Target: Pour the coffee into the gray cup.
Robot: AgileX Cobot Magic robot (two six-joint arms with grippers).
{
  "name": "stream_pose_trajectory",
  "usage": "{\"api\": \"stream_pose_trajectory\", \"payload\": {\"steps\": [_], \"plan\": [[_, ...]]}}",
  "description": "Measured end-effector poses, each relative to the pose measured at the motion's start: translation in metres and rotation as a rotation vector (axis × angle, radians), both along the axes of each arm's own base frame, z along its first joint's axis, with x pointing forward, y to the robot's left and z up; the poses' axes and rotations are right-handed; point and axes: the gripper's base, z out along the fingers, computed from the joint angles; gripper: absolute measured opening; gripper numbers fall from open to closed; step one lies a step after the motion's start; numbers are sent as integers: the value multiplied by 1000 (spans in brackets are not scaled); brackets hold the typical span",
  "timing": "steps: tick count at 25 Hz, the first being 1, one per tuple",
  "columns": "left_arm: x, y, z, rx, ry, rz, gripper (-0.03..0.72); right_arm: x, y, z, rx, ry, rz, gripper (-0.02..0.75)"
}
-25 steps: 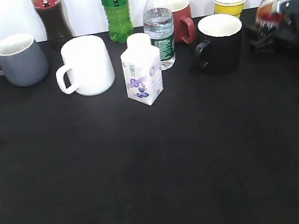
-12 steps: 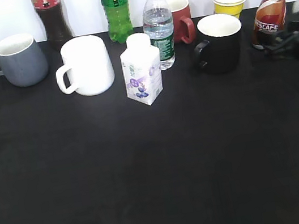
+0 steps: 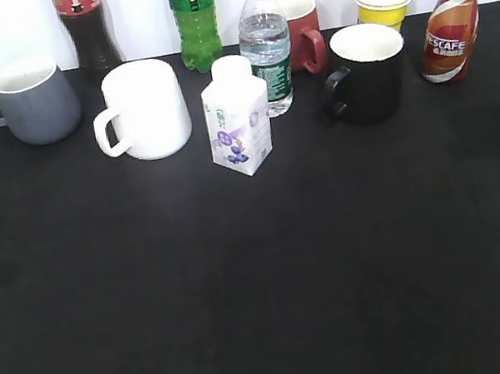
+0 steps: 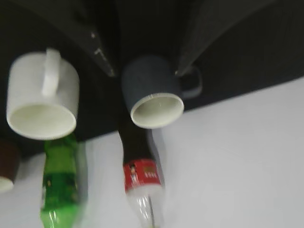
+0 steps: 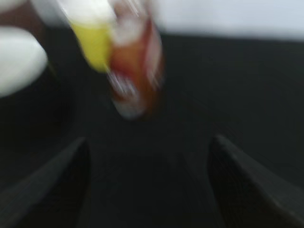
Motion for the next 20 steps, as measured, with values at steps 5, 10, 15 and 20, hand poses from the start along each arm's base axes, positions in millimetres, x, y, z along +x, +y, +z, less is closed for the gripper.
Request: {"api": "stream_pose_trajectory", "payload": {"steps": [5, 10, 15, 20], "plan": [[-8, -11, -10, -17, 178, 29, 272, -16, 8, 13, -75, 307, -81, 595], [-26, -5, 6, -91, 520, 214, 272, -26, 51, 40, -99, 596, 40, 589], [-75, -1, 28, -141, 720, 189, 272, -54, 56, 65, -57, 621, 143, 589], [-138, 10, 52, -180, 626, 85, 442, -119, 44, 121, -17, 408, 188, 589]]}}
